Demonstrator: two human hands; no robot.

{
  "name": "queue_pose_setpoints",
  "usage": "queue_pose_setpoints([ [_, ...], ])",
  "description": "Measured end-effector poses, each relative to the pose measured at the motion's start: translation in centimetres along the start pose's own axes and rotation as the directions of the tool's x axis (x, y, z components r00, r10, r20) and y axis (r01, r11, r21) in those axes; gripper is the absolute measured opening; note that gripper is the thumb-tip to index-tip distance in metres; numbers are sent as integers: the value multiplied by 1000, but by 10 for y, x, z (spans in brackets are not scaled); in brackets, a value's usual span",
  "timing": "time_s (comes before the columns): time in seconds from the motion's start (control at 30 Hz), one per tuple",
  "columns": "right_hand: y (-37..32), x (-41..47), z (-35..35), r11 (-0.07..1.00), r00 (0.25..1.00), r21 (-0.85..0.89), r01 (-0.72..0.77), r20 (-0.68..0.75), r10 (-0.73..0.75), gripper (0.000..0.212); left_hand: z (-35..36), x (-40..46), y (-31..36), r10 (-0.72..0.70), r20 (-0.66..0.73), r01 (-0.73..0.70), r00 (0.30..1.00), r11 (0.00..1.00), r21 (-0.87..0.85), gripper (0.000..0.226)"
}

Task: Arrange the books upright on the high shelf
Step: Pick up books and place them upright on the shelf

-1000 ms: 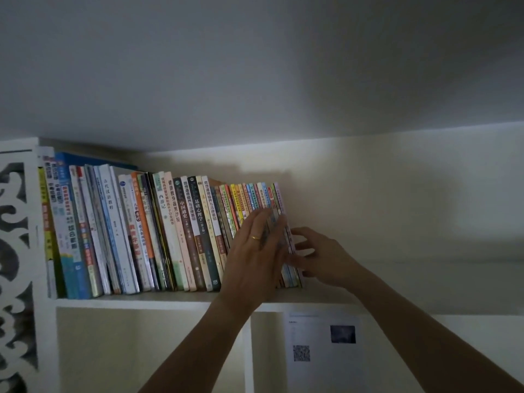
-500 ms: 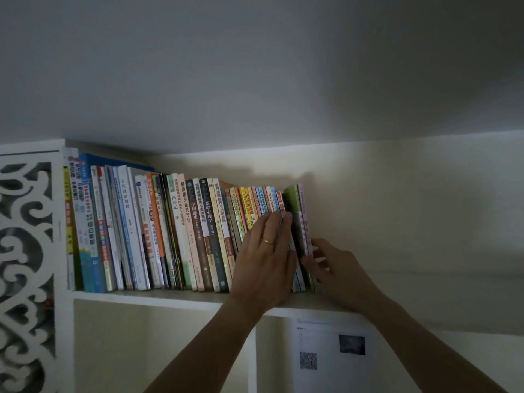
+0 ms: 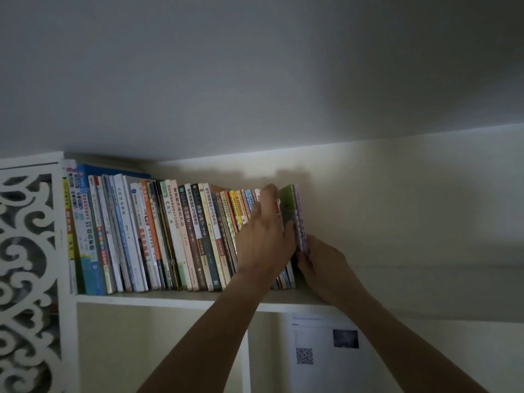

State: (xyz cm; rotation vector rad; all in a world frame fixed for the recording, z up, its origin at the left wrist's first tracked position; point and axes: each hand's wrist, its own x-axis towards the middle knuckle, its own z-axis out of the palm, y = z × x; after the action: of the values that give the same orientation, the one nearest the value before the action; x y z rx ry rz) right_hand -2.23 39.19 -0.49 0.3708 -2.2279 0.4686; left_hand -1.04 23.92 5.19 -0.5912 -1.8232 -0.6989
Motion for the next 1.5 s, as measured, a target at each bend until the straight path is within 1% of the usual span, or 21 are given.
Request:
queue_pose_setpoints([
  [0.07, -1, 0, -2, 1000, 999, 30, -8, 50, 6, 27, -11, -5, 3, -21, -9, 20, 1000, 994, -110, 41],
  [0.23, -6, 2, -8, 979, 988, 197, -54, 151, 24, 41, -80, -13, 12, -12, -249, -28, 968, 988, -155, 52],
  [0.33, -5, 1, -7, 960, 980, 271, -73, 200, 19, 33, -111, -12, 26, 20, -304, -68, 952, 987, -146, 48],
  [0.47, 4, -2, -13, 818, 940, 504, -278, 319, 123, 15, -114, -2, 51, -51, -349, -31, 936, 974, -225, 45],
  [0.53, 6, -2, -21, 584, 932, 744, -325, 147, 332, 13, -103, 2, 60, -50, -325, -36, 944, 967, -252, 44],
  [0.57, 6, -4, -30, 421, 866, 872, -251, 8, 501, 15, -93, 6, 61, -39, -308, -40, 951, 969, -245, 44],
  [0.6, 6, -7, -42, 370, 769, 919, -138, -136, 624, 18, -82, 9, 60, -30, -293, -35, 956, 976, -213, 44],
  [0.63, 3, -13, -54, 429, 708, 901, -73, -256, 658, 22, -69, 13, 58, -28, -274, -19, 961, 985, -170, 45],
  [0.67, -1, -20, -63, 528, 723, 848, -56, -330, 607, 26, -55, 16, 55, -35, -248, 4, 968, 992, -124, 46],
  [0.7, -5, -28, -70, 632, 808, 772, -66, -330, 488, 27, -41, 17, 52, -43, -217, 25, 975, 996, -83, 47],
  [0.77, -16, -38, -73, 776, 971, 607, -169, -31, 236, 17, -16, 16, 43, -33, -156, 33, 987, 999, 1, 49],
  [0.8, -17, -41, -68, 818, 974, 529, -224, 146, 173, 29, -5, 13, 38, -20, -134, 26, 991, 999, 43, 50],
  [0.83, -16, -42, -61, 837, 957, 488, -249, 258, 135, 45, 2, 9, 33, -11, -112, 20, 994, 997, 78, 53],
  [0.9, -14, -40, -48, 815, 940, 504, -287, 312, 138, 58, 10, 0, 20, -39, -56, 47, 998, 990, 136, 70],
  [0.97, -11, -34, -37, 771, 938, 559, -307, 317, 144, 56, 8, -7, 6, -33, -58, 45, 998, 974, 224, 83],
  [1.03, -10, -24, -27, 790, 938, 532, -305, 311, 153, 50, 5, -16, -9, 89, -43, -73, 995, 955, 288, 81],
  [1.13, -5, -9, -9, 867, 951, 414, -278, 244, 189, 44, 12, -40, -35, 250, 138, -280, 958, 919, 278, 74],
  [1.27, -3, -2, -4, 918, 952, 302, -255, 246, 184, 41, 29, -60, -51, 250, 222, -308, 942, 909, 280, 73],
  [1.33, -12, -16, -7, 965, 971, 178, -191, 177, 159, 45, 31, -67, -43, 211, 211, -259, 955, 937, 233, 69],
  [1.4, -21, -50, -5, 995, 995, 66, -71, -63, 75, 43, 32, -89, -33, 210, 191, -238, 959, 962, 138, 62],
  [1.5, -23, -126, 9, 997, 909, 4, 82, -410, -73, 24, 30, -158, -17, 197, 86, -198, 977, 980, -3, 51],
])
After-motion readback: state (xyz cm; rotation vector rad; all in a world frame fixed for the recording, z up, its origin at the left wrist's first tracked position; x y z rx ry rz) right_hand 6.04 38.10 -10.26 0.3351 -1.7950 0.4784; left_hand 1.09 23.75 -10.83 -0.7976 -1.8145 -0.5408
